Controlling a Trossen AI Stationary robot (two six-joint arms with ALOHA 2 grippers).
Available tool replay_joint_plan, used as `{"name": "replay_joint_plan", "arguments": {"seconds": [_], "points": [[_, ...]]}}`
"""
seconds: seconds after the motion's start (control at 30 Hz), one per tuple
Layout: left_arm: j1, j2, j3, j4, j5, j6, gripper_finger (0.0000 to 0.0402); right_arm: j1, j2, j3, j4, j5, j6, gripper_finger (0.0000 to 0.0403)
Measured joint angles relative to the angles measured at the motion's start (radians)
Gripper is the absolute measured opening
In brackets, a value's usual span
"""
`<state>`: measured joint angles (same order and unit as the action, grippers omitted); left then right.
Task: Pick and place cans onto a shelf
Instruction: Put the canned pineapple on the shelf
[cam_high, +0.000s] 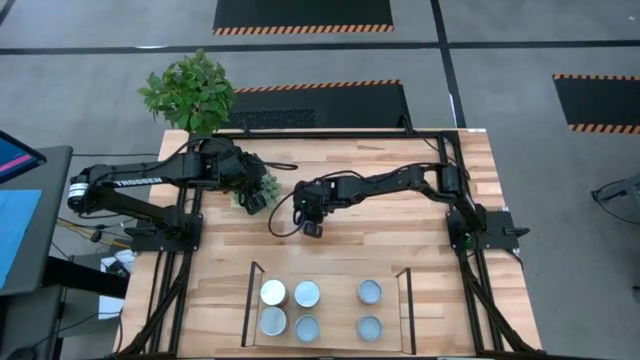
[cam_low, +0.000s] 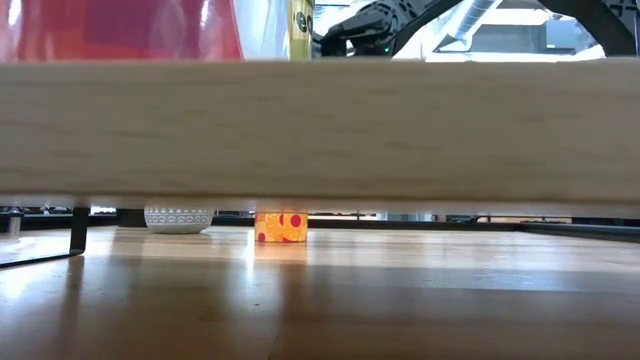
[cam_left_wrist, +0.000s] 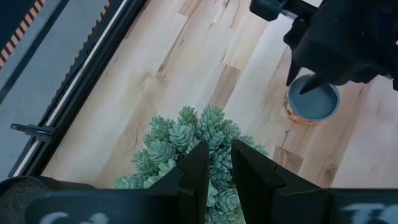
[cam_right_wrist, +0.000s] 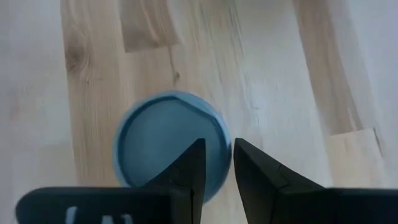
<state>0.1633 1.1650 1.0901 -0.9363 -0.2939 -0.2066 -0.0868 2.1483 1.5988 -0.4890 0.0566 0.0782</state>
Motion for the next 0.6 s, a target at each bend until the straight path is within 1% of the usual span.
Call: {"name": "replay_joint_plan", "arguments": {"seconds": [0.3,0.6], "points": [[0.0,0.0,0.0,0.0,0.0,0.0,0.0059,0.012,0.0,-0.005,-0.025,-0.006,0.003,0.0107],[0.0,0.0,0.0,0.0,0.0,-0.023,0.0059,0.025,-0.002,-0.025,-0.035,-0.001,0.081,0.0106]]}}
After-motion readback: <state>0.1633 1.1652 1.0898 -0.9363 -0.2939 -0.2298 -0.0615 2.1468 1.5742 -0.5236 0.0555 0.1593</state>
